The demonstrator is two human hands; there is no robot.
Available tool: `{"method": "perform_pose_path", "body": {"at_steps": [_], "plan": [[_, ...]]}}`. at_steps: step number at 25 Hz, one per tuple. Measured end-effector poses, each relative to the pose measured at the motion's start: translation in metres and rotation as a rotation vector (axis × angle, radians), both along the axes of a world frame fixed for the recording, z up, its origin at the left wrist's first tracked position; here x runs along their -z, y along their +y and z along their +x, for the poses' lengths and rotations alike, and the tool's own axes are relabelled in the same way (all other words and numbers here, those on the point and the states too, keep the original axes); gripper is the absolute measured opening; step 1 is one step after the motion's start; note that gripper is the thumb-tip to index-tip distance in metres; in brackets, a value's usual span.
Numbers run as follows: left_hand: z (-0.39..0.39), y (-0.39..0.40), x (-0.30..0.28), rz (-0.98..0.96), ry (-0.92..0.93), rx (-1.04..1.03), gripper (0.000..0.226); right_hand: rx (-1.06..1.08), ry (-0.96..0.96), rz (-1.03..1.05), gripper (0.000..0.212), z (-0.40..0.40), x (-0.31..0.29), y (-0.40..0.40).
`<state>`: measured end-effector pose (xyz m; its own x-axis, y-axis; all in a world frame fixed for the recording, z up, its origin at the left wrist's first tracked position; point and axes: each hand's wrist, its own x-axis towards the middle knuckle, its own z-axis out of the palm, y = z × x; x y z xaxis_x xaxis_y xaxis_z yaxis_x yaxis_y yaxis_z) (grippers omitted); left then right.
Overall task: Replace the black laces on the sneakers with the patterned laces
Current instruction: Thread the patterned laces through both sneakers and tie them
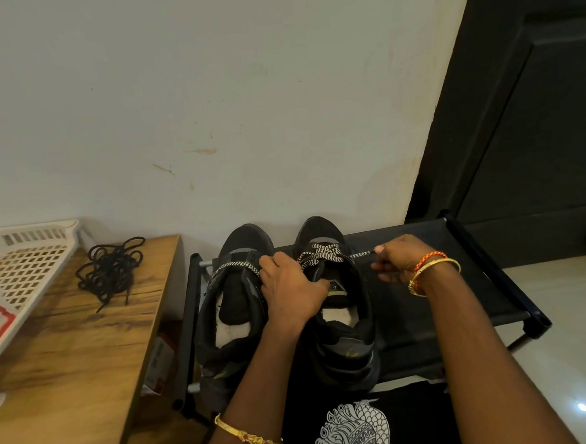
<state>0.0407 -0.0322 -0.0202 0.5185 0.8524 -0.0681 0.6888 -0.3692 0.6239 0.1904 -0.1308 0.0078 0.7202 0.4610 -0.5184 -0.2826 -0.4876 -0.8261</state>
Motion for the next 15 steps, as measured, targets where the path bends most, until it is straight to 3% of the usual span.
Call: {"method": "perform_pose_path", "body": {"at_steps": [4, 7, 10, 12, 14, 15], "plan": [[-0.003, -0.003, 0.002, -0.136, -0.021, -0.02, 0.048, 0.254, 0.042, 0.021, 0.034, 0.017, 0.006, -0.02], [-0.002, -0.001, 0.003, -0.206, -0.008, 0.015, 0.031, 0.473, -0.013, 0.03, 0.039, 0.027, 0.011, -0.045], [-0.002, 0.0, 0.004, -0.246, 0.016, 0.032, 0.029, 0.573, -0.273, -0.261, 0.038, 0.029, 0.012, -0.063], [-0.002, 0.001, 0.003, -0.247, 0.02, 0.046, 0.026, 0.479, -0.541, -0.393, 0.037, 0.022, 0.012, -0.056], [-0.002, 0.001, 0.002, -0.247, 0.021, 0.052, 0.022, 0.219, -0.73, -0.248, 0.029, 0.01, 0.01, -0.035], [-0.001, 0.001, 0.002, -0.248, 0.022, 0.052, 0.022, 0.045, -0.73, -0.118, 0.024, 0.0, 0.009, -0.023]]}}
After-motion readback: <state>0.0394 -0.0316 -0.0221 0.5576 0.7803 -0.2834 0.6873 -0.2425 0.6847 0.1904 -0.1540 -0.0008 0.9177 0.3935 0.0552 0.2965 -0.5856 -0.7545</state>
